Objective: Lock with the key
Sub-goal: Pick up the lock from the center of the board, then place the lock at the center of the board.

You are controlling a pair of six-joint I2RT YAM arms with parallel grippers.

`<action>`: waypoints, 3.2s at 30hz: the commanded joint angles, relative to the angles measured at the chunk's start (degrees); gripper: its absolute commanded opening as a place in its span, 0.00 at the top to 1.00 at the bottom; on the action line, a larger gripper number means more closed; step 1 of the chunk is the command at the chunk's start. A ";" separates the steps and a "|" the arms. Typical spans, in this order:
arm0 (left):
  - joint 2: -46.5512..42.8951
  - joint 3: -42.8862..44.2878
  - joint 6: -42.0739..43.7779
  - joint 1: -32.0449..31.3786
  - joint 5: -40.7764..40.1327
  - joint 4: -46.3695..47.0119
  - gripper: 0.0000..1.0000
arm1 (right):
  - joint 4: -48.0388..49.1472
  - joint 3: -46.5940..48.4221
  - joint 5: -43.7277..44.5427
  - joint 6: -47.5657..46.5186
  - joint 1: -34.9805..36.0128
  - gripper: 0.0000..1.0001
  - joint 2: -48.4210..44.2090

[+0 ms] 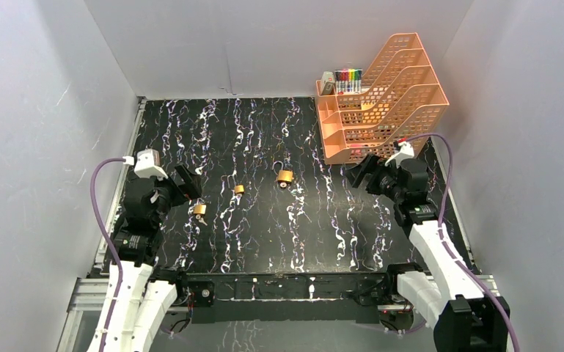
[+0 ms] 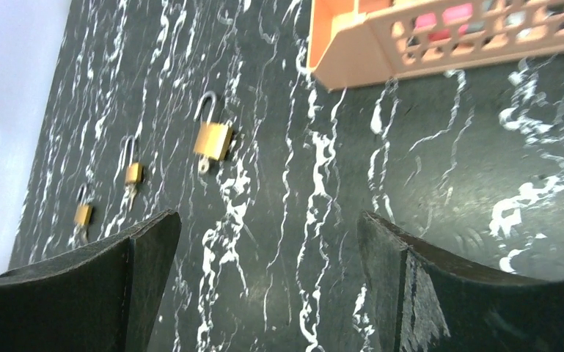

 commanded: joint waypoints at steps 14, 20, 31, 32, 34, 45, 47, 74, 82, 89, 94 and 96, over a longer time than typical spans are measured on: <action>9.46 2.58 -6.27 1.23 -13.01 -7.91 0.02 | -3.69 21.72 32.51 -7.98 46.21 0.02 26.33; 13.28 3.13 -7.64 3.79 -14.96 -9.69 0.02 | 3.00 34.80 33.92 -6.10 56.39 0.02 48.53; 16.98 4.31 -12.97 17.05 -18.04 -11.58 0.02 | 0.49 61.40 39.49 -0.50 64.47 0.02 71.65; 17.43 4.40 -13.66 17.71 -17.76 -11.58 0.02 | 0.46 62.39 40.14 0.31 64.49 0.02 72.76; 18.55 4.57 -14.86 18.83 -17.27 -11.42 0.02 | 0.48 64.18 41.37 1.76 64.50 0.04 74.64; 19.37 5.29 -14.51 21.26 -17.93 -9.73 0.02 | -10.47 84.42 47.04 7.56 66.19 0.20 88.16; 19.03 5.12 -14.43 21.30 -17.82 -9.69 0.02 | -13.14 87.88 48.80 8.30 66.63 0.20 90.48; 18.44 4.67 -13.98 22.19 -16.28 -8.79 0.02 | -22.74 91.71 54.17 10.85 68.64 0.42 96.75; 17.96 4.50 -13.74 22.19 -16.14 -8.73 0.02 | -11.52 77.98 51.24 8.24 66.95 0.52 90.96; 17.20 4.02 -13.55 22.21 -14.59 -7.98 0.02 | 8.70 54.64 43.53 -3.03 65.51 0.55 77.15; 16.75 3.67 -13.36 22.15 -12.81 -7.37 0.02 | 13.64 40.20 36.84 -11.11 64.55 0.54 67.15; 16.54 3.49 -13.37 22.15 -12.32 -7.05 0.02 | 14.83 34.34 34.90 -12.37 64.29 0.54 63.05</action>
